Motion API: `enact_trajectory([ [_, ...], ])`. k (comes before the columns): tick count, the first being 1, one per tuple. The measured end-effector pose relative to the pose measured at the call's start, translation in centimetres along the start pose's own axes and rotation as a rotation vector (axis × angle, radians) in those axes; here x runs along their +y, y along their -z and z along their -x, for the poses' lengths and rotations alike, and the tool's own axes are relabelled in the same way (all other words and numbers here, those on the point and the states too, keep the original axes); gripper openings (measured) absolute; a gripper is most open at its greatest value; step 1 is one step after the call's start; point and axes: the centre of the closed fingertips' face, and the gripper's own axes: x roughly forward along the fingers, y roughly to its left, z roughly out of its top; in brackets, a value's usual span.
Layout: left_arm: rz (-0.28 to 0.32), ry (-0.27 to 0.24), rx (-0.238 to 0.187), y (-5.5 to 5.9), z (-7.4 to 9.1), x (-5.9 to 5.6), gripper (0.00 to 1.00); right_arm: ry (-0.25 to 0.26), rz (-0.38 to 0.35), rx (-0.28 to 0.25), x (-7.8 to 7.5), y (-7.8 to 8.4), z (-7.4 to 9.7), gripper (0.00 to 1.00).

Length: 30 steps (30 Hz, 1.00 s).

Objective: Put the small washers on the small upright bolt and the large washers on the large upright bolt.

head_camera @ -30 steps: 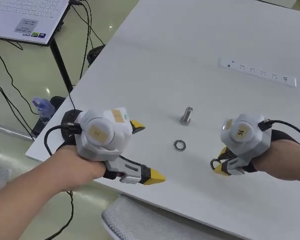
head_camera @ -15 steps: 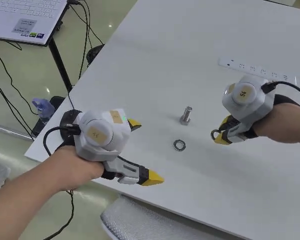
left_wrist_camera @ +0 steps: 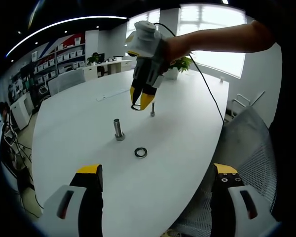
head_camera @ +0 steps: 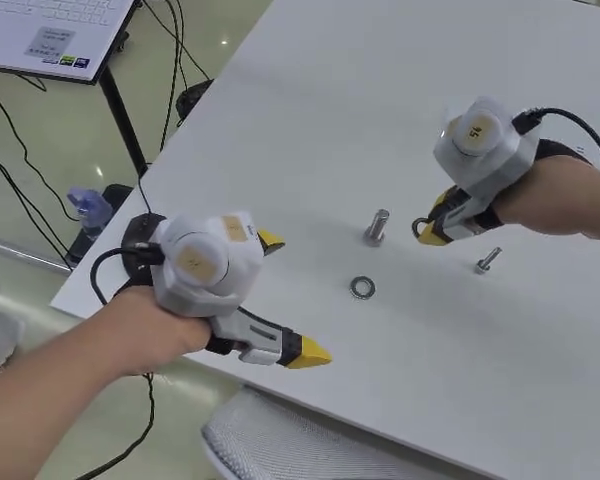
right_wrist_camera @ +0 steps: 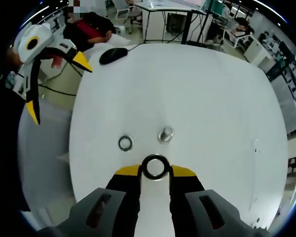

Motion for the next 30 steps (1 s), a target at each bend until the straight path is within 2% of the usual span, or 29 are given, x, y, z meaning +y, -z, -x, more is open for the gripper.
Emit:
enact_trajectory([
  [10,0.007,-0.001,0.004,0.2,0.1,0.4,0.92,0.0,-0.018,-0.013,-1.0,-1.6,-0.8,0.21],
  [16,0.004,0.011,-0.007,0.1,0.0,0.3,0.98,-0.003,-0.026,-0.03,-1.5,-2.6,-1.2,0.21],
  [26,0.003,0.022,-0.001,0.4,-0.2,0.2,0.98,-0.012,0.01,-0.003,-1.3,-3.2,-2.9,0.21],
  [30,-0.011,0.03,0.009,0.6,-0.2,0.1,0.98,-0.008,0.016,0.005,-1.7,-3.6,-3.7,0.21],
])
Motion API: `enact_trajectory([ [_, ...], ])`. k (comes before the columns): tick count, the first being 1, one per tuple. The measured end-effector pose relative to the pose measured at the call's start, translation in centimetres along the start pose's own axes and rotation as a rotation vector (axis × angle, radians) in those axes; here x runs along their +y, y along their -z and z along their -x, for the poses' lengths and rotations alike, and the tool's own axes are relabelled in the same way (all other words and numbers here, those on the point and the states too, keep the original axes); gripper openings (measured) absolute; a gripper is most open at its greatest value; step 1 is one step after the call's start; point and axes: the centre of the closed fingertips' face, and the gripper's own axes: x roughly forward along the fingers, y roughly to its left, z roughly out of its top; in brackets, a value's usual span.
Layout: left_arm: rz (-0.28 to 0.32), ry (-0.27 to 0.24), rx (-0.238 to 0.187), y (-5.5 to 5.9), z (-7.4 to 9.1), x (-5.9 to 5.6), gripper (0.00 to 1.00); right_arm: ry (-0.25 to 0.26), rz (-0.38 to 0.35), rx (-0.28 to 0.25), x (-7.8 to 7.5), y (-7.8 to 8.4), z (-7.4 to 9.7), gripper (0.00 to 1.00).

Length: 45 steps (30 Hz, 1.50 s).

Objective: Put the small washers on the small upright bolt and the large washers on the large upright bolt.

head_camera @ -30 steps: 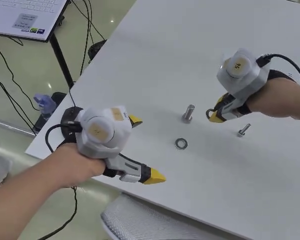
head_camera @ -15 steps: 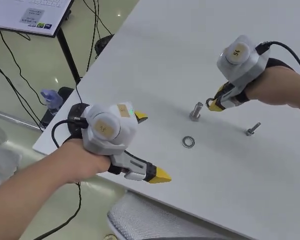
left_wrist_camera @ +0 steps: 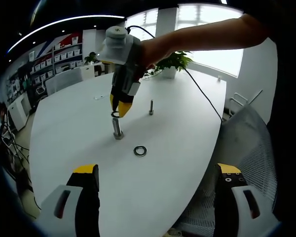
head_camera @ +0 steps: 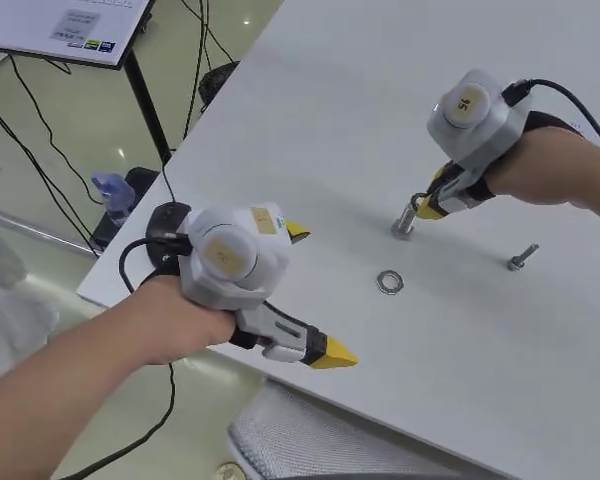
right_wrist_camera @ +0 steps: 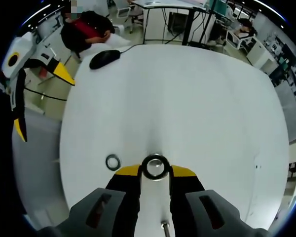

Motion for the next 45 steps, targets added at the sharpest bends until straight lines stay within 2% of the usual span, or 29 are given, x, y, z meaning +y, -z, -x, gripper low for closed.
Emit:
enact_trajectory([
  [6,-0.013,0.003,0.018,0.5,0.1,0.0,0.99,-0.005,0.004,0.01,0.2,-0.3,-0.4,0.21],
  [26,-0.007,0.013,0.023,0.7,-0.1,0.3,0.98,-0.009,0.02,0.04,0.6,-0.2,-1.3,0.22],
  [45,0.019,0.01,0.02,1.2,0.3,0.4,0.95,-0.012,0.044,0.078,0.1,0.5,-3.8,0.22],
])
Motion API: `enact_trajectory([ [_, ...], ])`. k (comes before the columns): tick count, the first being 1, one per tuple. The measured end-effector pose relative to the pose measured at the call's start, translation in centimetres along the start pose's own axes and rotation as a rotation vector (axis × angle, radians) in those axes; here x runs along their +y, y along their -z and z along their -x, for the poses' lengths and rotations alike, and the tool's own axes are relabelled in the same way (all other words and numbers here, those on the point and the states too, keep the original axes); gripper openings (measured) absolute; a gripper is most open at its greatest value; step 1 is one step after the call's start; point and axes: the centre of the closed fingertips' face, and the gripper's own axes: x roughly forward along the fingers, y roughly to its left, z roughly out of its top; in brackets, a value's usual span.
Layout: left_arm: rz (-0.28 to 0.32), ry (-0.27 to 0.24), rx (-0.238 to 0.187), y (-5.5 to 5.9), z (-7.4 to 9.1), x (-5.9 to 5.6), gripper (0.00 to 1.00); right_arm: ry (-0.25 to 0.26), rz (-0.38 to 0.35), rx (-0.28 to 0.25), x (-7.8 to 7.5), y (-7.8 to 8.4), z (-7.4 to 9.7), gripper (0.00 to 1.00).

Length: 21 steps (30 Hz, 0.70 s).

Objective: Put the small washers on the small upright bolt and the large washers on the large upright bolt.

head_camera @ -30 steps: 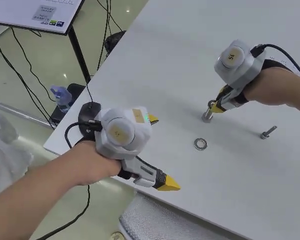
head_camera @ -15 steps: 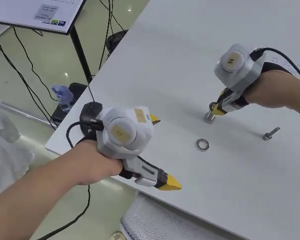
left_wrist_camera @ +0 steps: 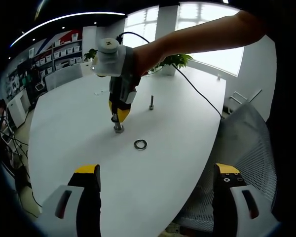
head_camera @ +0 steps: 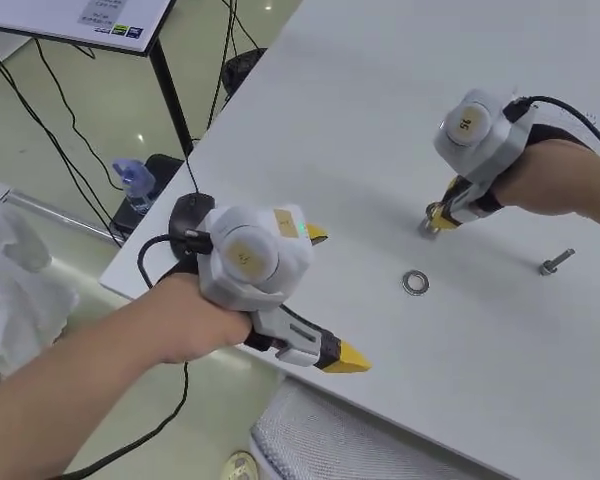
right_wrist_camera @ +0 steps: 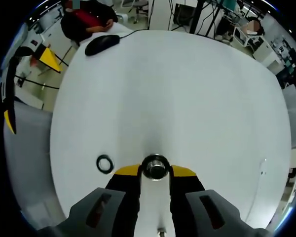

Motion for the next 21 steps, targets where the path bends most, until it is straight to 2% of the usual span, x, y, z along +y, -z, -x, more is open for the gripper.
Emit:
enact_trajectory([
  [8,0.002,0.002,0.0,0.2,0.1,0.0,0.95,-0.001,-0.011,0.008,0.0,0.3,-0.9,0.22],
  [21,0.004,-0.001,0.0,0.4,0.5,-0.1,0.94,0.001,-0.021,-0.01,0.6,0.2,-2.0,0.22],
])
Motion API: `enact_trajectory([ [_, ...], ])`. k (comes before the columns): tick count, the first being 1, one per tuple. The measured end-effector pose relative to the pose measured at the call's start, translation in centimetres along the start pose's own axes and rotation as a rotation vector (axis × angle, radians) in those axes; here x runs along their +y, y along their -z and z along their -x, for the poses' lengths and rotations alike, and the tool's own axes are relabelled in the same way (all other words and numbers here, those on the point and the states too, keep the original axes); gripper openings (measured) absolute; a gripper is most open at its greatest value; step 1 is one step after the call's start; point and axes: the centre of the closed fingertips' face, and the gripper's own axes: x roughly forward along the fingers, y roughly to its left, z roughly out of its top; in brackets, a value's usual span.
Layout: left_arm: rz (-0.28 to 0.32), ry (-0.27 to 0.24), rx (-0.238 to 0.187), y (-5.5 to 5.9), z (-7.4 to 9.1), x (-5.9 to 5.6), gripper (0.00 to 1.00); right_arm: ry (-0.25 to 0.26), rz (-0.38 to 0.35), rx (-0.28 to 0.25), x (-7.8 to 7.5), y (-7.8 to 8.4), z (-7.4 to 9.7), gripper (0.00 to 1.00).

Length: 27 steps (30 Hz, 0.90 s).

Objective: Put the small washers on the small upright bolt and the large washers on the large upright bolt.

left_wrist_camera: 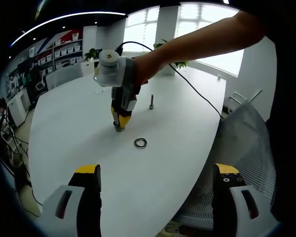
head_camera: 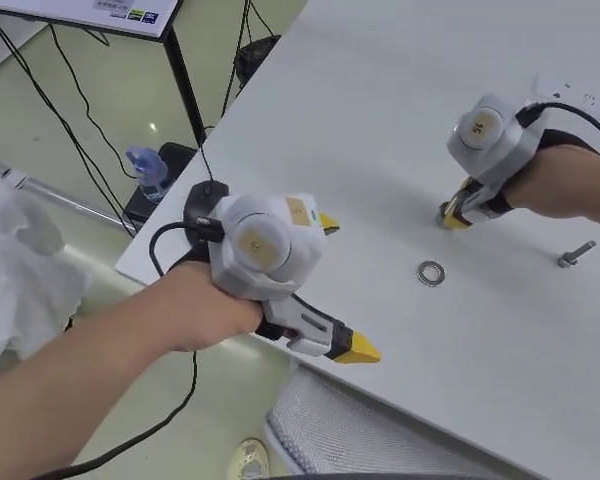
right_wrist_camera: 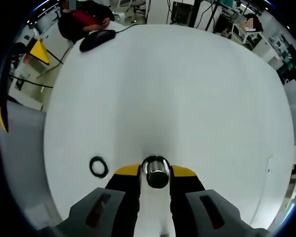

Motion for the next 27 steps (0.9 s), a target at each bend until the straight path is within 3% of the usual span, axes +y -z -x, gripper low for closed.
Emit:
enact_trajectory([
  [15,0.007,0.0,-0.004,0.11,0.21,-0.17,0.93,0.008,-0.005,0.002,0.63,0.71,-0.09,0.24],
  [27,0.011,-0.002,0.001,0.46,0.47,-0.32,0.92,0.012,-0.002,0.001,0.09,0.93,-0.24,0.26],
])
